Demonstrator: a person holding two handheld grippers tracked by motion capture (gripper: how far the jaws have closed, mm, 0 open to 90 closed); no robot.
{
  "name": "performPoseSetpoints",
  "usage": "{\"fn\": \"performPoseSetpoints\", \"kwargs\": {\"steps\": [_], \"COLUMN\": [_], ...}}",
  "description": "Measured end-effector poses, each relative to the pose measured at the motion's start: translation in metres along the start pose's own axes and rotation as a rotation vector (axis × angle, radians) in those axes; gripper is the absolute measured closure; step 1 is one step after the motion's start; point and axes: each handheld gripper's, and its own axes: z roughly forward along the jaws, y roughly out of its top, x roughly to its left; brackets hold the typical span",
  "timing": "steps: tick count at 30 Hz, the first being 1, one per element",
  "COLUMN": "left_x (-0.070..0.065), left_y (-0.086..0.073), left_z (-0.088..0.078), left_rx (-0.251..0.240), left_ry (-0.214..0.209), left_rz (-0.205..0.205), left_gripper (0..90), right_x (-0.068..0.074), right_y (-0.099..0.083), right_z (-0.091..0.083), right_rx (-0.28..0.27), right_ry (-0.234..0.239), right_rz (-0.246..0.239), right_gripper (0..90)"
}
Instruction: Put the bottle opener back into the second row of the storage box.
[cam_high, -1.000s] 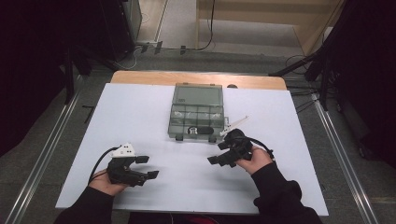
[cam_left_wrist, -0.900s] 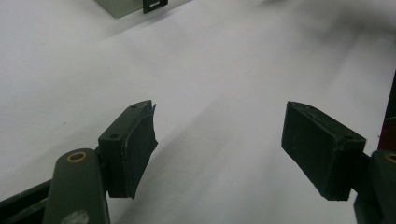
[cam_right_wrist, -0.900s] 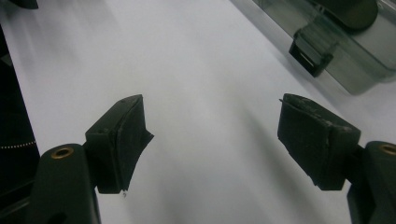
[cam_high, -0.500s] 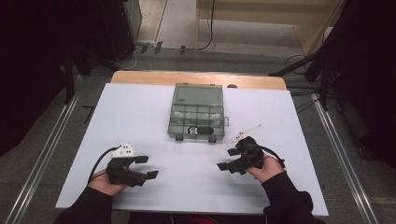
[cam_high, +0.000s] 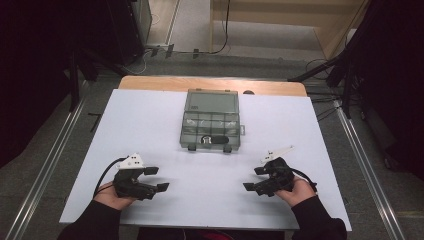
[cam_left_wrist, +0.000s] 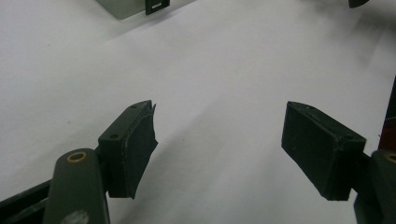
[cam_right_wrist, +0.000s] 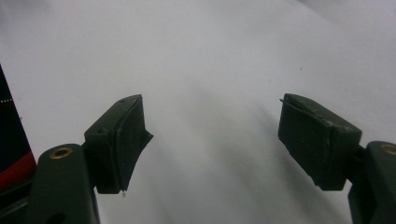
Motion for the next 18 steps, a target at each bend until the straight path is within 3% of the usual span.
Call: {"fn": "performPoseSetpoints", "kwargs": {"steps": [18], "left_x": [0.0], "left_y": [-0.001], "left_z": [-0.002], "left_rx": [-0.005], "left_ry": [-0.003], "left_rz": [-0.005], "left_gripper": [25.6], "right_x": [-0.012], "right_y": [-0.022], "right_z": [-0.009], "right_rx": [-0.045], "right_ry": [-0.018], "right_rz": [0.019], "right_gripper": [24.2]}}
